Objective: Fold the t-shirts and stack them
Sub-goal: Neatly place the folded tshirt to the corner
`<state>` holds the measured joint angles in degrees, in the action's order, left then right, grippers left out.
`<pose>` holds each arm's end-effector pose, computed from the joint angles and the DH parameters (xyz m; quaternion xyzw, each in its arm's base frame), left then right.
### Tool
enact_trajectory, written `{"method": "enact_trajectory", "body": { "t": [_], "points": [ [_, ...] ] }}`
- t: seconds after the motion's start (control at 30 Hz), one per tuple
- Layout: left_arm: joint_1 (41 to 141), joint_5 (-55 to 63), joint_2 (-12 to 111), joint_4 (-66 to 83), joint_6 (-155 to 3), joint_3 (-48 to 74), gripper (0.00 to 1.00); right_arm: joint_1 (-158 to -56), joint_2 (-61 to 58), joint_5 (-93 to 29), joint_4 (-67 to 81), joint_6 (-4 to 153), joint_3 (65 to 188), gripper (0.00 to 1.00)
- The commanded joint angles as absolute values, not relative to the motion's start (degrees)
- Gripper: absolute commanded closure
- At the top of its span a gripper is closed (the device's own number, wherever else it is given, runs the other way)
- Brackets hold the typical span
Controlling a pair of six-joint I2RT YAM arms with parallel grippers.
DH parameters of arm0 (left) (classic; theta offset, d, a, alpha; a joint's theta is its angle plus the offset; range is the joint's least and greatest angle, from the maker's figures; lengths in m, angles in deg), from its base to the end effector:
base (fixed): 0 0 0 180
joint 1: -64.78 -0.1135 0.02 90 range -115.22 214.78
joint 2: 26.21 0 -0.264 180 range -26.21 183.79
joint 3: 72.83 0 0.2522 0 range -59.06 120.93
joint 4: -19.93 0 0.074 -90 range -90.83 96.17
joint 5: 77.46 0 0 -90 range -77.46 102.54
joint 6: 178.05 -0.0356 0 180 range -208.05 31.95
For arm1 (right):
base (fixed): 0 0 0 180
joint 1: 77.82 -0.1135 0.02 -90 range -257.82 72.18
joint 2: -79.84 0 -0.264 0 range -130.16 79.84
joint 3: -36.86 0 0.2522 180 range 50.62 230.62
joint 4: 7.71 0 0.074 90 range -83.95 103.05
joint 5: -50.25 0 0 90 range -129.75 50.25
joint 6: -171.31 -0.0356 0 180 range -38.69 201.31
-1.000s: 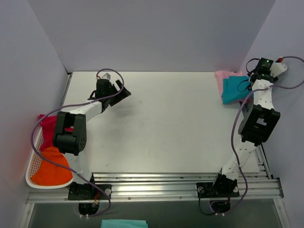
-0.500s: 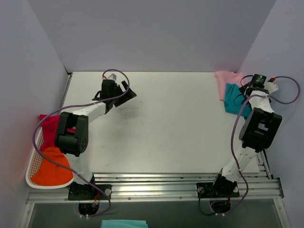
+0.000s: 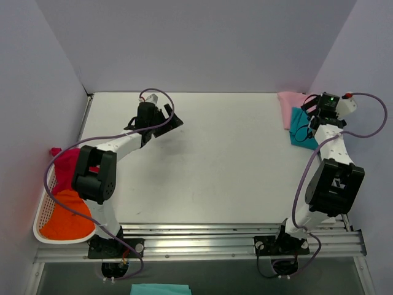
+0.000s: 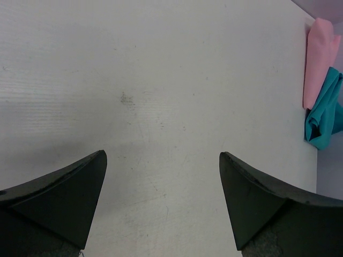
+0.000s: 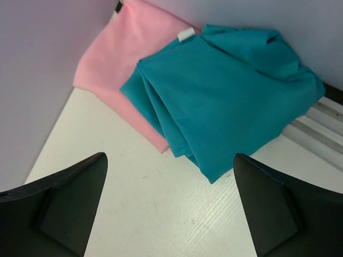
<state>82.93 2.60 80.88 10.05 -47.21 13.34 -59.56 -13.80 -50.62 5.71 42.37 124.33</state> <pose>0.4037 -0.1388 0.2199 -0.1284 0.8577 -0.3078 0.3912 0.3684 -0.1286 0.3133 0.4373 0.6880 0.0269 0.5785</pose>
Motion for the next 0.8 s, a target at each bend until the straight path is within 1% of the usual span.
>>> {"method": "enact_trajectory", "body": {
  "t": [0.0,0.2,0.23,0.33,0.77],
  "points": [
    [82.7,0.8,78.0,13.9,-47.4,13.7,0.05,-62.1,-20.3,-50.4,5.3,43.3,128.5,0.00],
    [82.5,-2.5,80.0,17.8,-48.6,13.7,0.05,-63.2,-29.9,-52.2,5.7,44.5,135.5,0.00],
    [82.4,-3.2,80.4,18.2,-48.8,14.1,0.05,-63.1,-32.3,-52.3,5.8,44.6,138.1,0.00],
    [81.8,-4.2,81.1,19.5,-48.9,14.1,0.05,-63.2,-36.1,-53.0,8.7,44.6,142.5,0.00],
    [78.1,-9.9,83.8,24.3,-46.9,12.9,0.05,-64.2,-40.9,-57.2,8.3,44.6,142.6,0.00]
  ]
}}
